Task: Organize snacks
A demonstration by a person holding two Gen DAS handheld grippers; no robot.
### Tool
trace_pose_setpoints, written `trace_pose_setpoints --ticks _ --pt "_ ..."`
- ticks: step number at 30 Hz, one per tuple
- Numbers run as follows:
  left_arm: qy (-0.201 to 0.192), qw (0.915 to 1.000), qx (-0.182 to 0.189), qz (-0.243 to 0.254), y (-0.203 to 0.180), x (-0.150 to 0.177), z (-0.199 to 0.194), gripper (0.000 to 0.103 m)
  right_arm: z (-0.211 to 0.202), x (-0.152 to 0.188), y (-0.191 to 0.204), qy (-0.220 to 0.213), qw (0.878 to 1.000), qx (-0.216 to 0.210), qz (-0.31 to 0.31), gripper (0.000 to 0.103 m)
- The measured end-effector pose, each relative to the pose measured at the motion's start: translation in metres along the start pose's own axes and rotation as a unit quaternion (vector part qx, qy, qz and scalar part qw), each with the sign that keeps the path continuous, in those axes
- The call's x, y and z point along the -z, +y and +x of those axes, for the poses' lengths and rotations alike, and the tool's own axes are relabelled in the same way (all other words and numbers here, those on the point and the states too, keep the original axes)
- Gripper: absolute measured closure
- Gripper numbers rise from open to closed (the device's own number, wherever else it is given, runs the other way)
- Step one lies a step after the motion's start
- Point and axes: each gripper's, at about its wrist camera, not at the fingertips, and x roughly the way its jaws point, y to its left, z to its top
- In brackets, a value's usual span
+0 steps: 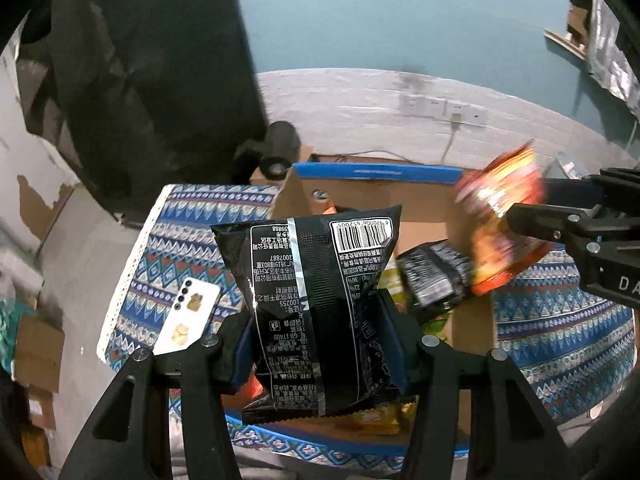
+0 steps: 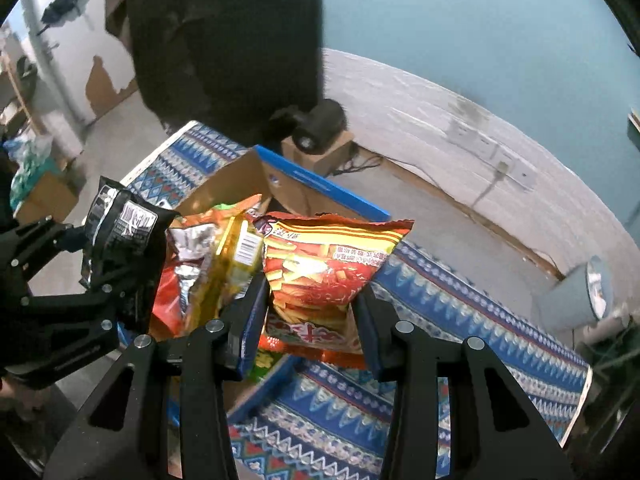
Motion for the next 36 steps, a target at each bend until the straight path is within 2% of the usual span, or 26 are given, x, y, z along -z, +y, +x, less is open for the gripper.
trace_pose_setpoints --ticks 7,8,11,14,15,17,21,23,31,36 --pt "0.027 0.9994 0.001 -0.02 0.011 0.006 0.013 0.048 0.022 -0.016 0.017 0.006 1.0 -0.022 -0.007 0.062" --pt "0.031 0.9993 0.001 -0.023 0.012 0.006 0.014 0.046 0.023 -0.017 0.018 0.004 1.0 -0.024 -0.003 0.062" --pt "0.035 0.999 -0.004 -0.029 0.013 0.008 0.015 0.032 0.024 -0.017 0.018 0.003 1.0 -0.028 0.003 0.062" --pt "0.027 0.9991 -0.015 -0.03 0.013 0.007 0.009 0.026 0.02 -0.016 0.015 0.001 1.0 -0.02 0.005 0.062" --pt "0.024 0.9991 -0.018 -0.029 0.013 0.006 0.007 0.024 0.017 -0.015 0.013 0.0 1.0 -0.018 0.007 0.06" --pt "0.015 0.9992 -0.02 -0.03 0.011 0.004 -0.001 0.023 0.011 -0.013 0.009 -0.005 1.0 -0.014 0.011 0.044" --pt "0.004 0.9996 -0.02 -0.021 0.004 0.0 -0.016 0.02 -0.001 -0.011 0.004 -0.015 1.0 -0.009 0.01 0.039" --pt "-0.003 0.9997 -0.019 -0.015 0.0 0.0 -0.022 0.016 -0.007 -0.009 0.002 -0.02 1.0 -0.009 0.009 0.032" --pt "-0.028 0.9994 -0.02 0.005 -0.015 -0.004 -0.048 0.015 -0.038 0.005 -0.01 -0.044 0.999 0.002 0.01 0.028" --pt "-0.044 0.9984 -0.033 0.01 -0.019 -0.004 -0.06 0.008 -0.054 0.017 -0.014 -0.052 0.999 0.013 0.002 0.027"
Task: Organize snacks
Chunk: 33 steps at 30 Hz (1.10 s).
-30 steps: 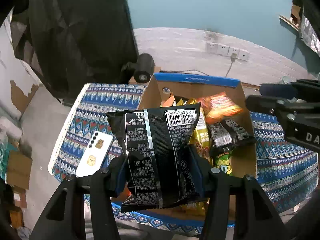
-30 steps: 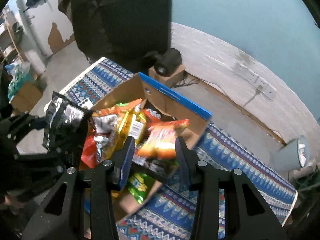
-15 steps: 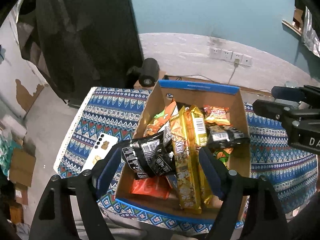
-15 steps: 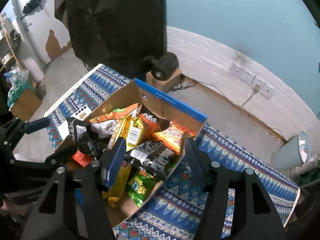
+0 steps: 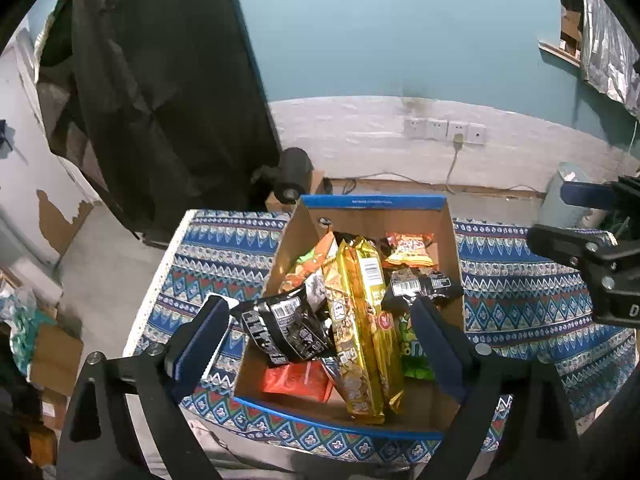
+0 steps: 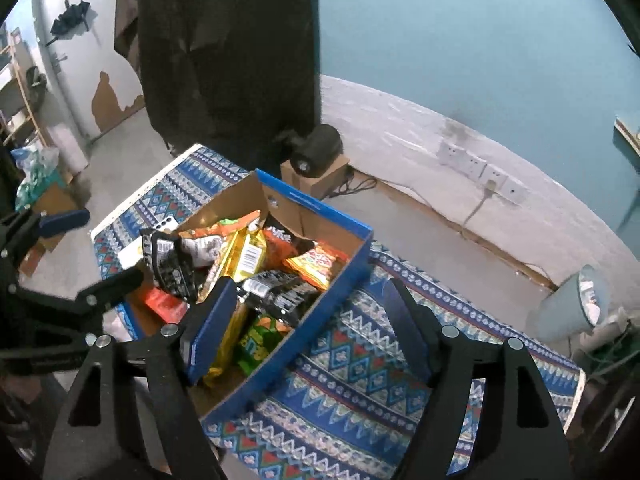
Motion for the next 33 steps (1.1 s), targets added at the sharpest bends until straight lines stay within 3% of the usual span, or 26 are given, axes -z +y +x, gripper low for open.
trace_pose_setpoints --ticks 8,33 --pt "-0.011 0.9999 0.0 0.003 -0.006 -0.002 -0.01 0.004 -0.017 0.01 -0.01 -0.026 1.0 -0.003 0.011 0.026" --pt "0.003 0.9999 0.01 0.011 -0.017 -0.001 -0.003 0.004 -0.012 0.026 -0.023 -0.008 1.0 0.006 0.016 0.026"
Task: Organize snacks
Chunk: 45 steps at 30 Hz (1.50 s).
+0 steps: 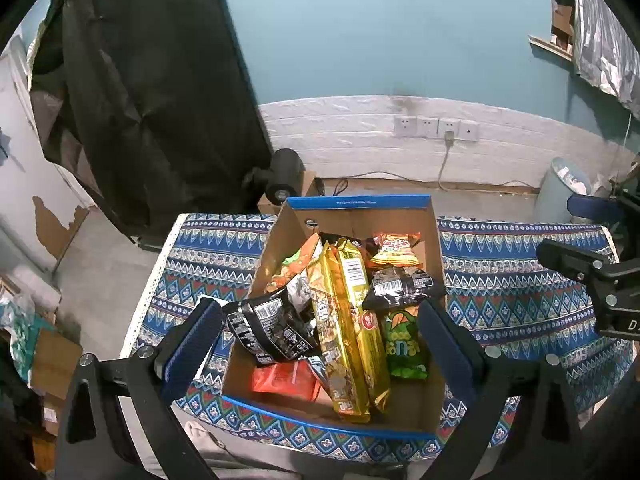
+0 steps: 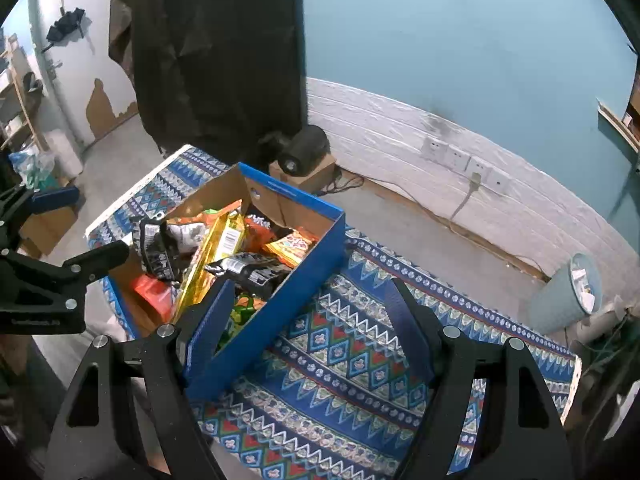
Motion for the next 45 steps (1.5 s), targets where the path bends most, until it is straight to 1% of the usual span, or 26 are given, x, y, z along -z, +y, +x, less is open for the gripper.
trace_pose_setpoints --ticks 12,29,38,45 --pt "0.0 1.0 0.003 -0.004 0.0008 0.0 -0.0015 0.004 0.0041 0.0005 0.0027 0.009 1.0 0.003 -0.005 0.026" --pt "-0.004 1.0 -0.003 0.0 -0.0014 0.0013 -0.0036 0.004 0.0072 0.0023 0.0017 0.015 1.0 0.009 -0.006 0.026" --pt "0.003 1.0 -0.002 -0.004 0.0001 0.0025 -0.0019 0.004 0.0075 0.0025 0.001 0.015 1.0 0.01 -0.006 0.026" --pt "0.001 0.9999 -0.011 -0.001 -0.001 0.003 -0.0024 0.004 0.0076 0.0017 -0.002 0.017 1.0 0.013 -0.005 0.026"
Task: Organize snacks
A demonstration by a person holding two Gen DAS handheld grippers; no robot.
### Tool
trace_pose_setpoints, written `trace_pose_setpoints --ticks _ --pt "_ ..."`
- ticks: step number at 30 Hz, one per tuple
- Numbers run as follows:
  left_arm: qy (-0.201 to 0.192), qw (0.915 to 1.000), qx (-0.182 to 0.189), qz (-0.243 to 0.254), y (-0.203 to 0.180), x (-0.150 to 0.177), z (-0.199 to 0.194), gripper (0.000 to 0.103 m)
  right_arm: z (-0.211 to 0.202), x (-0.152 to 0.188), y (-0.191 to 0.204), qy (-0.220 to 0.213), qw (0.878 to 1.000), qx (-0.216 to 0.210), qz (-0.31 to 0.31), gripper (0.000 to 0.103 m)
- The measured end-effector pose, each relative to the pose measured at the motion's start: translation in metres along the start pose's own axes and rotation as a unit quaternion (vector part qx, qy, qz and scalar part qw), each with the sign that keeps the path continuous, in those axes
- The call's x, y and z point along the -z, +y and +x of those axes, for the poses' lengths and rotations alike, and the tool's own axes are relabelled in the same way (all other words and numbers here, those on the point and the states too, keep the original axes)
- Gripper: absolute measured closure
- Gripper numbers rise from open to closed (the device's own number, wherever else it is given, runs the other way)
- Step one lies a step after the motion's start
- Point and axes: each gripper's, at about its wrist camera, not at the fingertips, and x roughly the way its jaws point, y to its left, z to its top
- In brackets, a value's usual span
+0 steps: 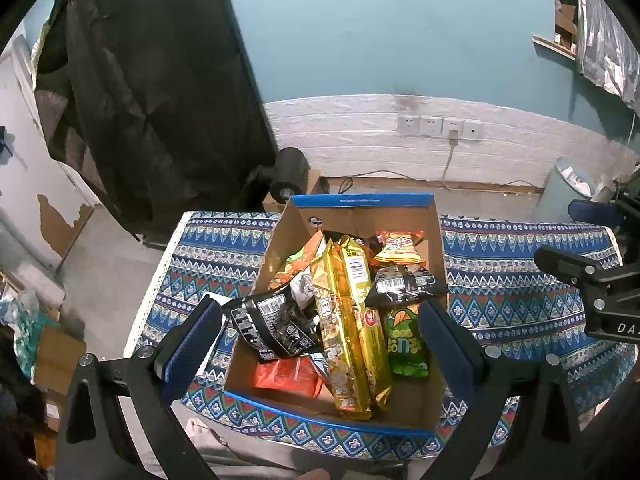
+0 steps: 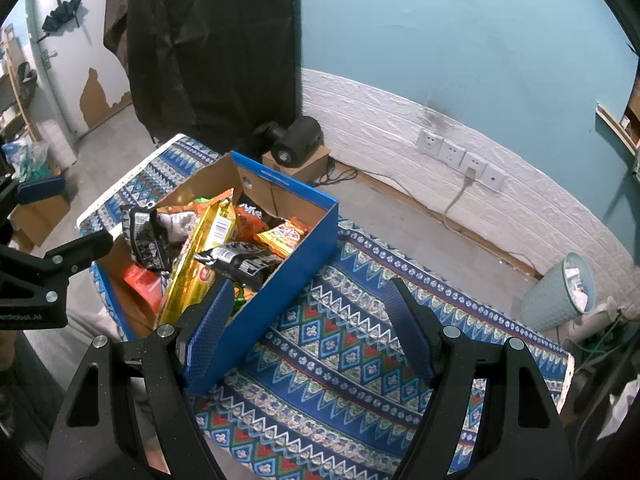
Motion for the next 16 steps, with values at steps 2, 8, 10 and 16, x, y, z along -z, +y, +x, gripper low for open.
trace_pose_setpoints --ticks 2,8,10,16 --pt "-0.002 1.0 -0.002 0.003 -0.0009 0.0002 -0.0004 0.004 0.0003 0.0 -0.0014 0.002 1.0 0.002 0.0 0.026" --pt "-0.002 1.0 0.003 0.008 -0.0026 0.0013 -0.0018 0.004 0.0 0.0009 -0.0003 0.004 1.0 0.005 -0.002 0.026" --pt "-0.002 0.9999 0.009 0.005 -0.0024 0.0017 -0.0019 0.004 0.0007 0.0013 0.0007 0.005 1.0 0.006 -0.002 0.026" --pt "0.002 1.0 0.007 0.004 -0.0029 0.0008 -0.0014 0.004 0.0008 0.0017 0.0012 0.007 1.0 0.007 -0.003 0.026"
